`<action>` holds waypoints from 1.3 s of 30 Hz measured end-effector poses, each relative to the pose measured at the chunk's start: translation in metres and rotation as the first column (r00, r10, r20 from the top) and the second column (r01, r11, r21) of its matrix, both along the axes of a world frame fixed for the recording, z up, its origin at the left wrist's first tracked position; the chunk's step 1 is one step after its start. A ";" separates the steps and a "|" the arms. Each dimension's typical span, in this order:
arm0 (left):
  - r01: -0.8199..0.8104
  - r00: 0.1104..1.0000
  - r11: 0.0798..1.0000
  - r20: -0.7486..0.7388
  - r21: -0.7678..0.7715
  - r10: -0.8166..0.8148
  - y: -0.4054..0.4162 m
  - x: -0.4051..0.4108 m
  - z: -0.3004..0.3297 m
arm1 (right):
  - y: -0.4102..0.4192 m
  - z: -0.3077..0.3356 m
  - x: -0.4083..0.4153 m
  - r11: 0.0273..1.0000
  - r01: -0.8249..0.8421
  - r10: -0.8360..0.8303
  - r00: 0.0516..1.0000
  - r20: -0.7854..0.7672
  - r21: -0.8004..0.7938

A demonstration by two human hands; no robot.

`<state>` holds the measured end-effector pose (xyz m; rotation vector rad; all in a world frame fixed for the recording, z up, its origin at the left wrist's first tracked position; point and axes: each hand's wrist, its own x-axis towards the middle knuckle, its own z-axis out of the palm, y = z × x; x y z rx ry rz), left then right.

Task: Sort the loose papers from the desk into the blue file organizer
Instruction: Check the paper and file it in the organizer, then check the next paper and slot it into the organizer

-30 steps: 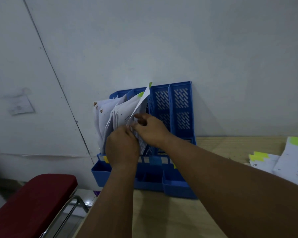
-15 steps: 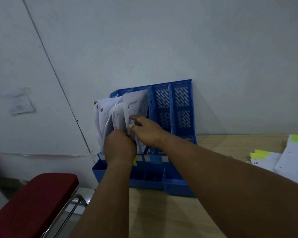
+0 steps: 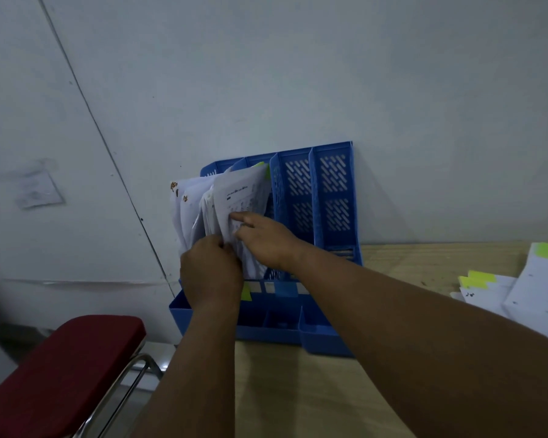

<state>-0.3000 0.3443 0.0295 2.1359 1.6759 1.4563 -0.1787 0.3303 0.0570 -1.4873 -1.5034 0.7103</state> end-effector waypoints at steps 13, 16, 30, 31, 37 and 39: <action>-0.025 0.997 1.000 0.073 -0.015 0.026 -0.017 0.000 -0.002 | -0.040 0.005 0.007 1.000 0.000 0.002 0.990 0.144 -0.010; -0.026 0.973 0.999 0.232 0.022 0.021 -0.044 0.007 0.003 | -0.067 0.011 0.017 0.998 0.030 -0.038 0.982 0.183 0.048; 0.458 0.870 0.878 0.131 0.135 -0.474 -0.180 0.113 -0.019 | -0.260 -0.044 0.109 0.881 0.442 -0.474 0.830 0.295 0.170; 0.502 0.849 0.858 0.130 0.111 -0.513 -0.189 0.121 -0.022 | -0.272 -0.049 0.118 0.863 0.480 -0.504 0.807 0.307 0.156; 0.682 0.724 0.729 0.186 -0.050 -0.664 -0.218 0.171 -0.048 | -0.322 -0.070 0.159 0.742 0.661 -0.647 0.662 0.380 0.111; 0.720 0.691 0.688 0.179 -0.092 -0.700 -0.227 0.187 -0.057 | -0.329 -0.073 0.168 0.708 0.700 -0.655 0.601 0.458 0.096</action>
